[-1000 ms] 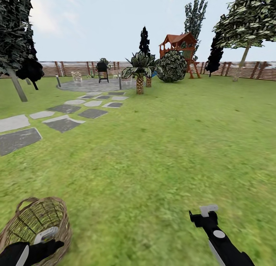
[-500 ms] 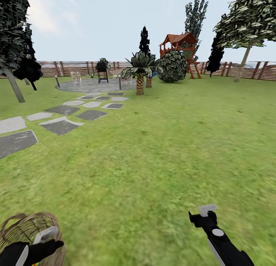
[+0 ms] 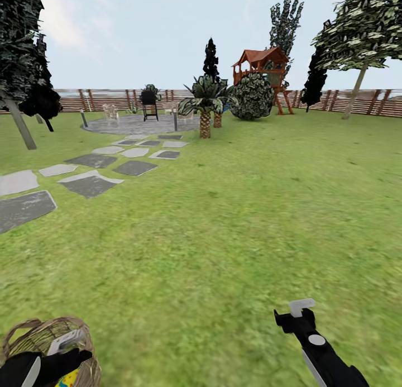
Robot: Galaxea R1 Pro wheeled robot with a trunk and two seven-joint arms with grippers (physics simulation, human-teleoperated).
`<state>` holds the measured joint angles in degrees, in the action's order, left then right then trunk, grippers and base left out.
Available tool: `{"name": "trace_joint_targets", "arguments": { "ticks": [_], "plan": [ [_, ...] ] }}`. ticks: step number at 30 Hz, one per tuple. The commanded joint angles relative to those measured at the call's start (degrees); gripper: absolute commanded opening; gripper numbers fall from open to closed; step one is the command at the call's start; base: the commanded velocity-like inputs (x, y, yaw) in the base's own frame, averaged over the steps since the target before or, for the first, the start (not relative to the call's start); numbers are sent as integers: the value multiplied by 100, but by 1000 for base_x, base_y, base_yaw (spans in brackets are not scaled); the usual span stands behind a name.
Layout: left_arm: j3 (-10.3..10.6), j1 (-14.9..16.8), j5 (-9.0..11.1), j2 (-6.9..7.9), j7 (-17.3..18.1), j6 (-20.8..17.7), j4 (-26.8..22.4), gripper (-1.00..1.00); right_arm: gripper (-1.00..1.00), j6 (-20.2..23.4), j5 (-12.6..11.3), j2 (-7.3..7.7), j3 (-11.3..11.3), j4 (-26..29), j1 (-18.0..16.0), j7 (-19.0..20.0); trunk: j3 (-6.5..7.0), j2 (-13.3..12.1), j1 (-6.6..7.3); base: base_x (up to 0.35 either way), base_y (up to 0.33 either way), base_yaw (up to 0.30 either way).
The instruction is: Take the three Easter eggs out of the wicker basket on the lawn in the garden, then place them on the lawn next to a single tree (choose any tree) so that all three eggs are next to the same tree and none are left in the basket.
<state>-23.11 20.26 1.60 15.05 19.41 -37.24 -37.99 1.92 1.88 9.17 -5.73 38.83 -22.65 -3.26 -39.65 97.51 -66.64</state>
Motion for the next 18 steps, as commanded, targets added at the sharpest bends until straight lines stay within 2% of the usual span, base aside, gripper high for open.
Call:
{"name": "trace_joint_targets", "arguments": {
  "ticks": [1,6,11,18],
  "plan": [
    [-18,4,15,-4,15,-37,-1,100,100,20,11,6,-29,8,-2,-36,-5,3,-1,64,285,0],
    [-19,4,16,-19,18,-36,2,100,100,19,-4,7,-25,10,-2,-42,-5,3,-1,20,300,0],
    [-11,4,8,-21,19,-30,2,100,100,19,-10,13,-24,10,-2,-43,-5,3,-1,2,141,0],
    [-12,4,7,-24,19,-29,-2,100,100,10,-13,14,-16,10,-2,-43,-5,3,-1,4,297,0]
  ]
}}
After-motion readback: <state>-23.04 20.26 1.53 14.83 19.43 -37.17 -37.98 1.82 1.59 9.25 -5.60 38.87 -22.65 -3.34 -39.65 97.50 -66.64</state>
